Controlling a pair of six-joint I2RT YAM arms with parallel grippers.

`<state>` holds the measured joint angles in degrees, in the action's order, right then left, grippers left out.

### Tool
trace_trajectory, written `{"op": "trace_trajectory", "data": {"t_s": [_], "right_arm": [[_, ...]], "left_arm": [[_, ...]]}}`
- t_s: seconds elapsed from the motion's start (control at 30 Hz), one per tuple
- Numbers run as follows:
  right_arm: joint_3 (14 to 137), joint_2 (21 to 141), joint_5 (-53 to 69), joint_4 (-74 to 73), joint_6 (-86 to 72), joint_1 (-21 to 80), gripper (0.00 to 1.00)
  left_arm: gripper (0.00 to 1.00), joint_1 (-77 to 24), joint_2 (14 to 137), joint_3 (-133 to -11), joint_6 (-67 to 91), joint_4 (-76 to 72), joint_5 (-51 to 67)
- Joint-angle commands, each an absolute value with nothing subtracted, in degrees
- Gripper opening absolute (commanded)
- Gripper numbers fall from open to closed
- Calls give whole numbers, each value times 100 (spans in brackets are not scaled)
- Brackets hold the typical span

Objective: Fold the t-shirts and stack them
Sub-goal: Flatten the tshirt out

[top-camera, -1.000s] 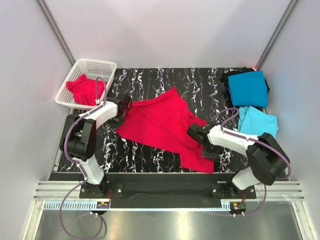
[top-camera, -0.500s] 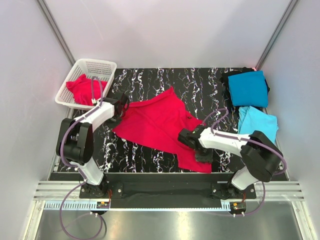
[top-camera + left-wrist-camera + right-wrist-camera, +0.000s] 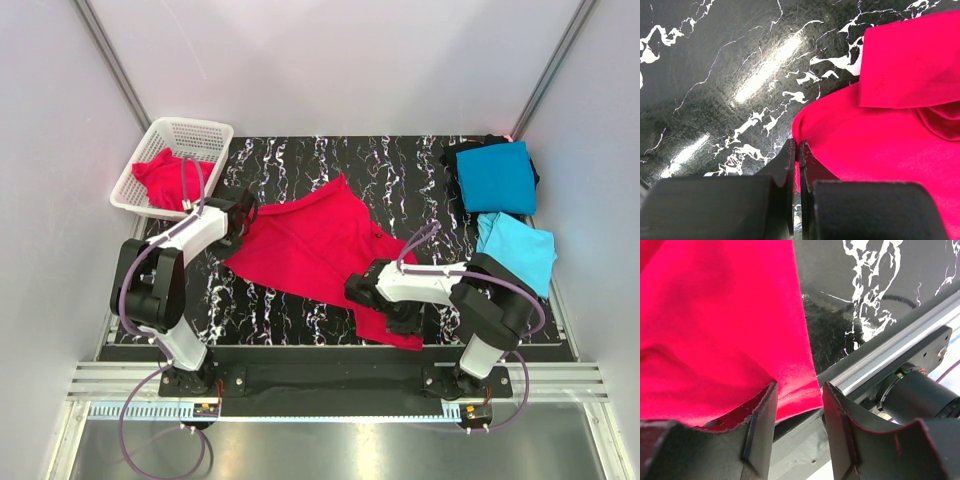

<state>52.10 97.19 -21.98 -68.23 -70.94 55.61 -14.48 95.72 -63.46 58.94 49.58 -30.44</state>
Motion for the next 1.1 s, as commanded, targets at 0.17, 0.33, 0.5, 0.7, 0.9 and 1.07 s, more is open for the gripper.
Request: {"op": "trace_trajectory", "data": {"t_s": [0.17, 0.33, 0.5, 0.7, 0.9, 1.07], "right_arm": [[5510, 9765, -2434, -6389, -7304, 5607, 43], [6774, 9922, -3268, -7293, -6988, 5616, 43], [7681, 10098, -3403, -7000, -6145, 5494, 44], [6963, 10327, -1979, -5424, -5616, 5440, 43], [6496, 10486, -1337, -4422, -5353, 5116, 46], [5688, 10178, -485, -3246, -4966, 4291, 48]], "left_arm": [[0, -1406, 9167, -6328, 5845, 4834, -3024], [0, -1415, 9027, -6276, 5748, 4790, -2822], [0, -1415, 8869, -6188, 5599, 4729, -2523], [0, -1433, 8623, -6082, 5458, 4720, -2364], [0, -1441, 8543, -6064, 5370, 4702, -2224], [0, -1459, 8560, -6038, 5344, 4685, -2189]]}}
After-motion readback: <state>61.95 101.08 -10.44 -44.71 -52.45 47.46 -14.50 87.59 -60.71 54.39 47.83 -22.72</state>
